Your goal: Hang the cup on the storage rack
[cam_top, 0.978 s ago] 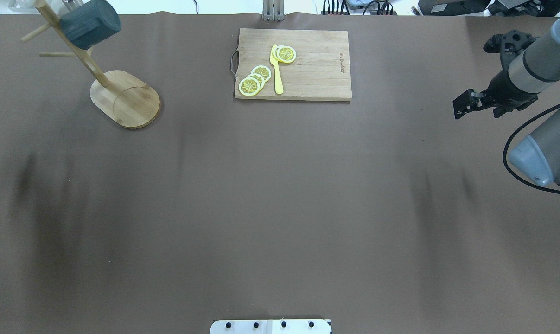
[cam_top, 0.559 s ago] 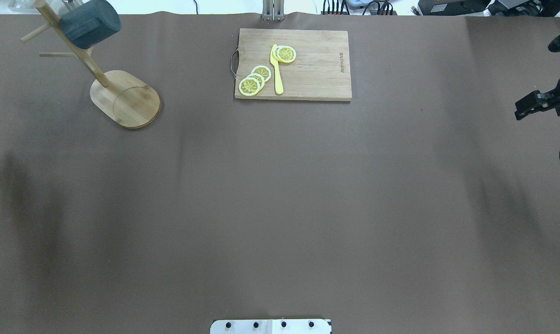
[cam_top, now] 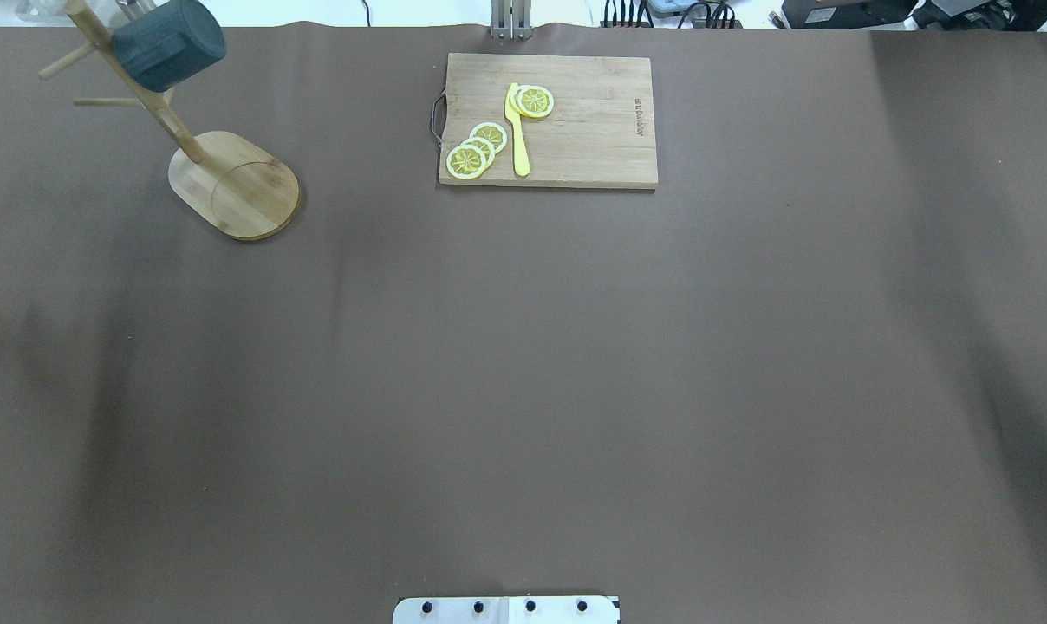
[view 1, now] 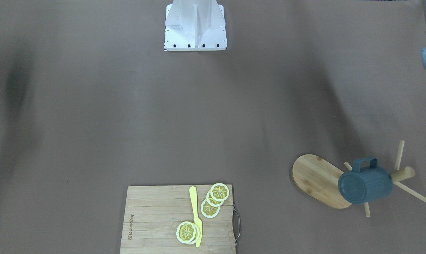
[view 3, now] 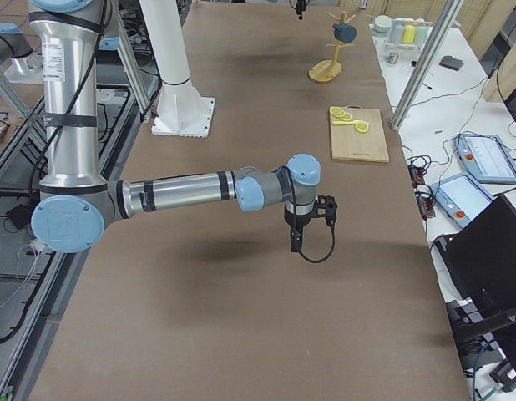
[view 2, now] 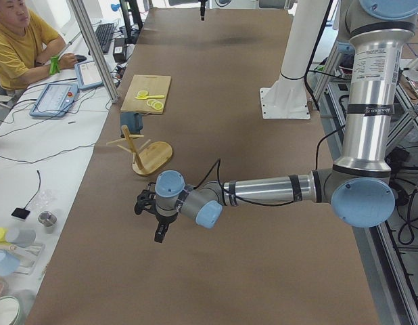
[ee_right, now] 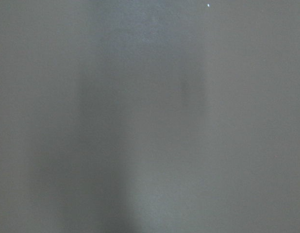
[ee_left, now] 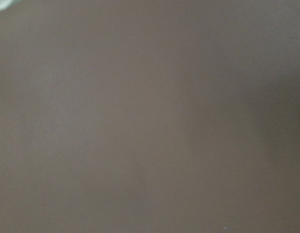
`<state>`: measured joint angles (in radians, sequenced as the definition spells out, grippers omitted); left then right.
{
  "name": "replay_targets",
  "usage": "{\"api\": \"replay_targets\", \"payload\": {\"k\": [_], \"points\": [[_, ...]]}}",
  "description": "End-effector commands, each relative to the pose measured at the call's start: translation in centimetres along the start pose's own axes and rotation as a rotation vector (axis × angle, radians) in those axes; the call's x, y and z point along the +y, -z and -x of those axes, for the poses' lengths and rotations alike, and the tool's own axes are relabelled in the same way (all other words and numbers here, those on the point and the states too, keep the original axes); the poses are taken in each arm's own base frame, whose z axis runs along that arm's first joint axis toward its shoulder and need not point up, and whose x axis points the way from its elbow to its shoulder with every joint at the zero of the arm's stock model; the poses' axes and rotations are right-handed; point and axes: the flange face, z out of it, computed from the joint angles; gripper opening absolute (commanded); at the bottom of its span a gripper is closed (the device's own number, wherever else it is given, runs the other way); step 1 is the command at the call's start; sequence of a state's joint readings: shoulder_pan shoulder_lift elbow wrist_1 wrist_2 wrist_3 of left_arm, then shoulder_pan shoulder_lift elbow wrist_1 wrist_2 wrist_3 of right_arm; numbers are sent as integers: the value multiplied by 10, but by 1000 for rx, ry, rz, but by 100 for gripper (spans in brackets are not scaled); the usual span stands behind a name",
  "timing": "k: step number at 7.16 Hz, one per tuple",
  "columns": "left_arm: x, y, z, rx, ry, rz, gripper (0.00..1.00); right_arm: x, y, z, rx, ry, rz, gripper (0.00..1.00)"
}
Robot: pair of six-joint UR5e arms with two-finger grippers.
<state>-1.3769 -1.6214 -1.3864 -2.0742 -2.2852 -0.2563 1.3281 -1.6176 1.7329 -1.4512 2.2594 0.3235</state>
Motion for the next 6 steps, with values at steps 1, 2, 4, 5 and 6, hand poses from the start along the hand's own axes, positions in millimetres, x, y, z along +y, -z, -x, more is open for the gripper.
{"api": "replay_targets", "payload": {"k": [1,2,4,5,6], "points": [[-8,29,-27,73,163,118,98,15,-11,-24,-2,38,31,100],[14,21,-15,68,192,149,98,16,-17,-31,2,25,44,100],[32,33,-23,86,173,134,98,19,-18,-32,-12,20,50,100],[37,33,-25,59,160,130,98,22,-21,-35,-26,8,61,100],[42,30,-23,60,168,143,98,19,-21,-34,-35,3,62,100]]}}
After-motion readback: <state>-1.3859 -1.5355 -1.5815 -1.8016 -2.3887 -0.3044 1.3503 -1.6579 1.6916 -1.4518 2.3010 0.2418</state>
